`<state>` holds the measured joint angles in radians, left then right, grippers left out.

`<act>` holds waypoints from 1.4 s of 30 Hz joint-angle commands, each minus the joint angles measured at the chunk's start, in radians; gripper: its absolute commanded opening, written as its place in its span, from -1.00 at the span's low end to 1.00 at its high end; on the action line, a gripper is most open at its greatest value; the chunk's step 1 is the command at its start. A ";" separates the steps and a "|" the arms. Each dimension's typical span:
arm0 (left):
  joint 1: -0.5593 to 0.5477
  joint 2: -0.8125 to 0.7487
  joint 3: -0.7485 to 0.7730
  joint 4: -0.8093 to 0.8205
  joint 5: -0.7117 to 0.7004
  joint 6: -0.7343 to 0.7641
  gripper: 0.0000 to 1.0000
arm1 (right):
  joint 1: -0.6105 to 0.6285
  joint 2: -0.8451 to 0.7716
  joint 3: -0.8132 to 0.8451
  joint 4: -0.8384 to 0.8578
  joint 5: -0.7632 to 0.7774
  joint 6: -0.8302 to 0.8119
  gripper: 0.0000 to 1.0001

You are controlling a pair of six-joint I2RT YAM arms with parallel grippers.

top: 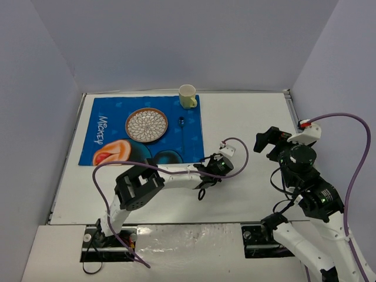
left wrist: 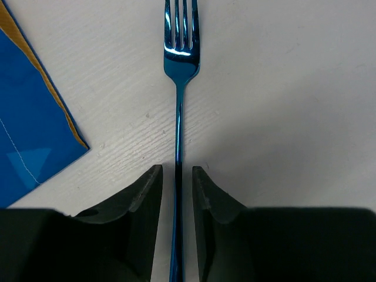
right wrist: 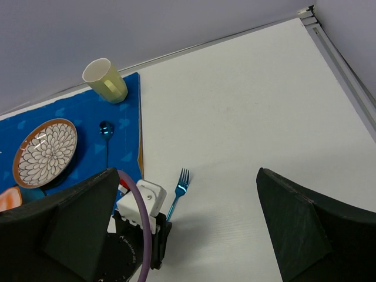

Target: Set the dinner table for one person

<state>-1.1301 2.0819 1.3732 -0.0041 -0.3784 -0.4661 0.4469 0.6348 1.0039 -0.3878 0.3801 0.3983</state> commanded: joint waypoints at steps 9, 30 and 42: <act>0.080 0.054 0.085 -0.021 0.150 -0.020 -0.34 | 0.006 0.007 0.030 0.046 0.018 -0.027 1.00; 0.141 -0.247 -0.013 -0.180 0.076 -0.018 -1.00 | 0.006 0.010 0.064 0.046 0.053 -0.038 1.00; 0.649 -0.629 -0.099 -0.333 0.140 0.183 -1.00 | 0.006 0.160 0.183 0.061 -0.030 -0.088 1.00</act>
<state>-0.6296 1.5358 1.2942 -0.2809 -0.2665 -0.4005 0.4469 0.7352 1.1534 -0.3981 0.3809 0.3370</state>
